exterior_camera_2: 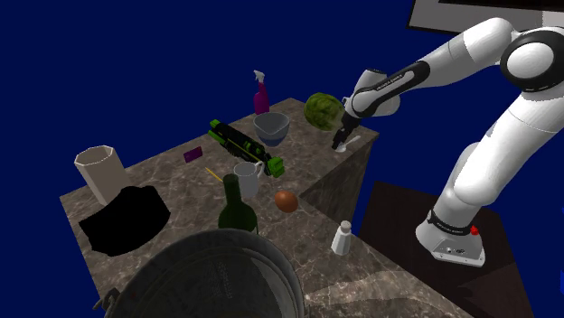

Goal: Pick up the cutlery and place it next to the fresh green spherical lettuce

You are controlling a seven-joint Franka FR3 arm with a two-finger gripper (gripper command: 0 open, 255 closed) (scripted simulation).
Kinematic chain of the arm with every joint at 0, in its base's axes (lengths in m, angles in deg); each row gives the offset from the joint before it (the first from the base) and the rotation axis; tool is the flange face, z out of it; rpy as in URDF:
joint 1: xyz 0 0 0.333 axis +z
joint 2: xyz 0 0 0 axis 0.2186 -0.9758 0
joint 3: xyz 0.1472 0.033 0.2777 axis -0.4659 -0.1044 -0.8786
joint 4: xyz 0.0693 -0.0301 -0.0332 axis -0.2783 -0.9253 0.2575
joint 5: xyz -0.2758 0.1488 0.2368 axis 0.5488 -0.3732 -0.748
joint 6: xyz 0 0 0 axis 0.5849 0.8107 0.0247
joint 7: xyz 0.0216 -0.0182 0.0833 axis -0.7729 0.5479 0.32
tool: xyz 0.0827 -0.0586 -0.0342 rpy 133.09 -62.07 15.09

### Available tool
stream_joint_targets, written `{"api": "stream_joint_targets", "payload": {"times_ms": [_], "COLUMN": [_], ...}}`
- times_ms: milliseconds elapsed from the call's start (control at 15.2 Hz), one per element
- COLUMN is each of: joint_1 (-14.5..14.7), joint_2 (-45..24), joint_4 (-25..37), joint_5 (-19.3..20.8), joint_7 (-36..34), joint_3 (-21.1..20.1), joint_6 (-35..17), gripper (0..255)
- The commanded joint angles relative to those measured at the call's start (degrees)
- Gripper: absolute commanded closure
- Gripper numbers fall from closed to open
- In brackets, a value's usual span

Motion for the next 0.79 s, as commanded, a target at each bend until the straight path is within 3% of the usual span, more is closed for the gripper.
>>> {"api": "stream_joint_targets", "payload": {"times_ms": [0,198,726], "joint_1": [-0.6,-2.1,-2.1], "joint_2": [1.9,6.9,6.9], "joint_4": [0.2,1.2,1.2], "joint_5": [1.4,4.3,4.3], "joint_7": [-0.9,-2.9,-2.9], "joint_3": [-0.1,-0.4,-0.4], "joint_6": [2.0,7.9,7.9], "gripper": [0,0,0]}}
